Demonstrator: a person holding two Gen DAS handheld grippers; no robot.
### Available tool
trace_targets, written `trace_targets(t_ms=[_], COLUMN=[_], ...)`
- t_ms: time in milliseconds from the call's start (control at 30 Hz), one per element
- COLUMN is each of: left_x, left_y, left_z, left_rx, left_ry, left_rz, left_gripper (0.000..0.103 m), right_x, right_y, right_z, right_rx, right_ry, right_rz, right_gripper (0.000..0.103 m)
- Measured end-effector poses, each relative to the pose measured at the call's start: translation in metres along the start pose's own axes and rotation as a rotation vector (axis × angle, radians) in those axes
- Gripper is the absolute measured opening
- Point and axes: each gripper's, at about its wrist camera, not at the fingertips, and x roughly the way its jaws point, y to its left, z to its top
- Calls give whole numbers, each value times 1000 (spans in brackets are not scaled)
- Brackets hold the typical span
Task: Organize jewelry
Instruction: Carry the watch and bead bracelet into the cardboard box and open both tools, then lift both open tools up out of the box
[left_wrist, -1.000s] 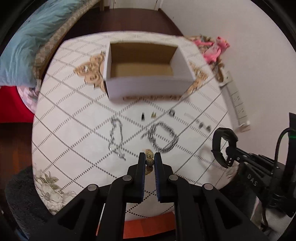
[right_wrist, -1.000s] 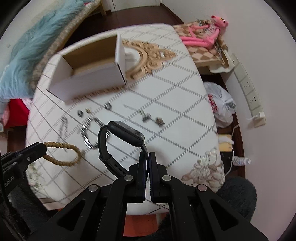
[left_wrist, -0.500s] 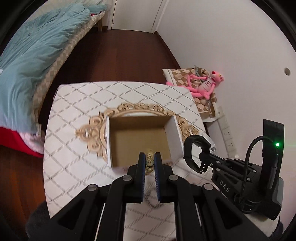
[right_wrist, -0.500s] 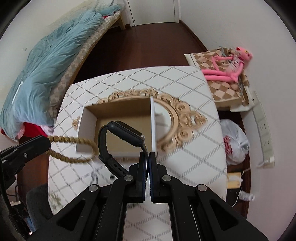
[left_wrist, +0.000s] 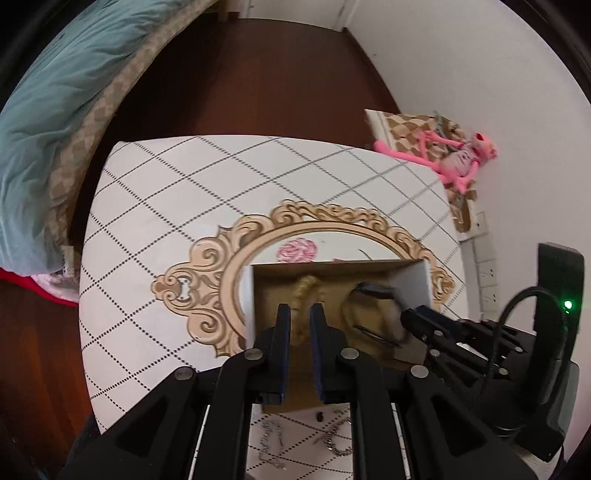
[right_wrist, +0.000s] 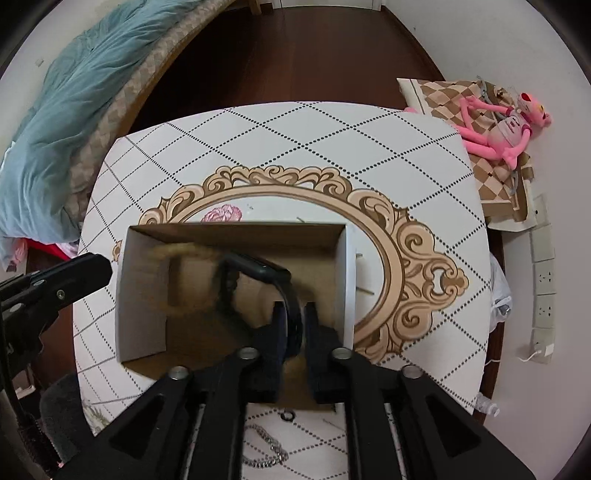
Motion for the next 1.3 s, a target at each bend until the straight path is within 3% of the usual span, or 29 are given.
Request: trace_targets(t_ms=[33,67,100,133,267,333,400,533,900,1300], left_x=[0,0,-1,-3,-11,-15,-18,-22,-37,-99], left_y=[2,3,5,7,15,18,19,17,3,-10], left_z=[1,1,1,0,-6,-11,-18,-38,-75,-117], left_rx=[-4,-5,-6,-11,-35,-36,-27,-4,19,24], left_ry=[1,-2,-13,-22,-61,-81,-103,-147,-170,-277], left_rz=[13,31,50,61,112,156,200,250,275,288], left_gripper=[25,35,62,77,79,94,102,103,103,103], right_x=[0,-1,-3,-5,-16,-22,-26,-27,-42,-112], right_y=[0,0,1,2,4,5,5,2,-6,-7], right_z=[1,1,1,0,-4,-9,-17,-32,-67,-104], right_rx=[0,-2,-8,-13,-25,-36,-43,-47,-14,0], right_ry=[-5,-12,-18,-22,-46,-65,-78,-83,-114,-237], right_rz=[-10,-17,-18,-27,-42,-54,-82,-108,-112,-126], right_gripper=[41,46,57,65,84,90,90,99,99,99])
